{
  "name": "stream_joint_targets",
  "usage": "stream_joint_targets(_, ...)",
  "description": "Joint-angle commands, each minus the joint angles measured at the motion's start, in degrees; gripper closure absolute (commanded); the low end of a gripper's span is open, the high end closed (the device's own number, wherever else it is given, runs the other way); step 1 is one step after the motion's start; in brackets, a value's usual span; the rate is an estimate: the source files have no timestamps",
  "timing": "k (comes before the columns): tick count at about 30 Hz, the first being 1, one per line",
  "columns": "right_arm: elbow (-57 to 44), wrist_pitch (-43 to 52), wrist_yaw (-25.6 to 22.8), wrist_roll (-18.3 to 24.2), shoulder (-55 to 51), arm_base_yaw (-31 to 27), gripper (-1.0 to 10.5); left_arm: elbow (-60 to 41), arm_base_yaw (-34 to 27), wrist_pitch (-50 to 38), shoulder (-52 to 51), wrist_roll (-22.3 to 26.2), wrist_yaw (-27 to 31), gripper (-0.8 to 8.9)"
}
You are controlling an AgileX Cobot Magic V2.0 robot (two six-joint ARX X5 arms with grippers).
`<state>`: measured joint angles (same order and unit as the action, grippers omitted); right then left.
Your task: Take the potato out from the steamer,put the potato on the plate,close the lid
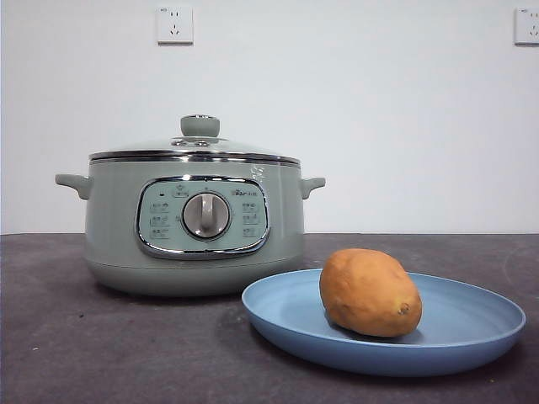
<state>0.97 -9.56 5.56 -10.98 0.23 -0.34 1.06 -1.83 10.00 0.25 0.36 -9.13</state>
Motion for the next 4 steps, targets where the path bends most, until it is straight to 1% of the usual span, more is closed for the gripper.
stream_joint_targets(1,-0.5,-0.7,-0.1,-0.5,-0.1,0.0,9.5,-0.9,-0.2,-0.1,-0.2,-0.4,0.0,8.17)
stream_joint_targets(4,-0.5,-0.7,-0.1,-0.5,-0.1,0.0,9.5,-0.9,-0.2,-0.1,-0.2,-0.4,0.0,8.17)
